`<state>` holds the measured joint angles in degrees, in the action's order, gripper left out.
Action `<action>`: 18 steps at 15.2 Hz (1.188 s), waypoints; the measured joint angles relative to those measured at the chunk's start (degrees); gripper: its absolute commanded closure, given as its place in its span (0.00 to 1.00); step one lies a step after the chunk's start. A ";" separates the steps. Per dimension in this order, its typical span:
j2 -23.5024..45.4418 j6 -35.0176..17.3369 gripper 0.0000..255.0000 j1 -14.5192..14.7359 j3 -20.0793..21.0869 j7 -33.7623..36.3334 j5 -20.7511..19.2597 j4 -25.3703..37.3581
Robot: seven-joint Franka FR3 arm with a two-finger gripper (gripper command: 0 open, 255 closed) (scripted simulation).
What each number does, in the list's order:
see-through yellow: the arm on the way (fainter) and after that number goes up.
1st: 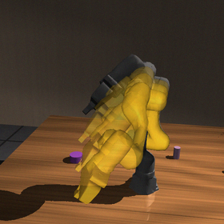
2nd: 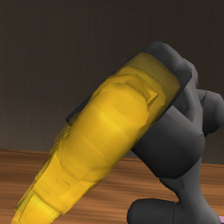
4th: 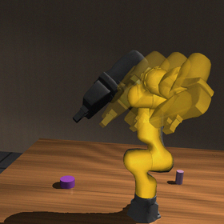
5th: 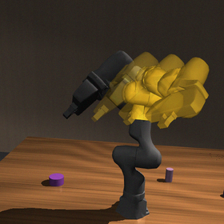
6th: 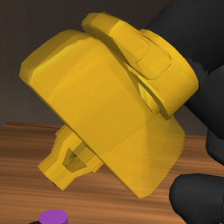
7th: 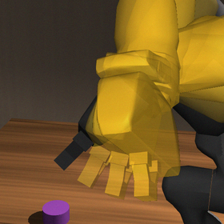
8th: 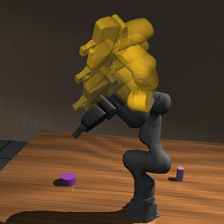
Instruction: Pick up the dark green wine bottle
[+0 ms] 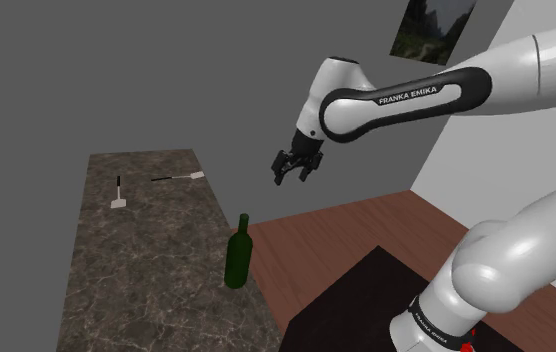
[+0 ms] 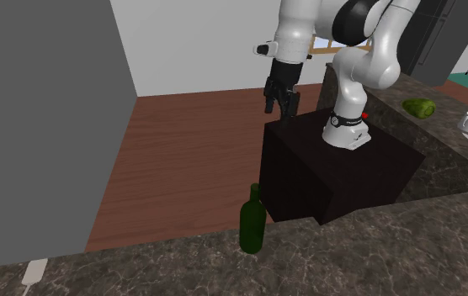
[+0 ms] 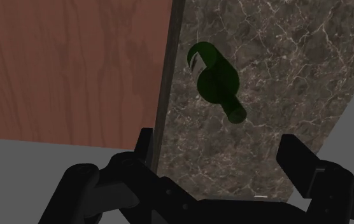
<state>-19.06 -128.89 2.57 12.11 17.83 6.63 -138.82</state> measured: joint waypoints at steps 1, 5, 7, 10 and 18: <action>2.36 -1.73 0.00 -0.15 0.67 0.90 -0.66 0.56; 10.70 -6.89 0.00 -0.50 3.14 5.39 -4.12 3.23; 15.51 -9.80 0.00 -0.44 4.28 8.42 -6.69 4.68; 22.34 -12.58 0.00 -0.15 4.81 12.57 -11.09 7.89; 35.65 -17.52 0.00 2.83 3.29 21.12 -20.12 14.40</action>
<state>16.59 -146.41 5.40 15.40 38.95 -13.49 -124.42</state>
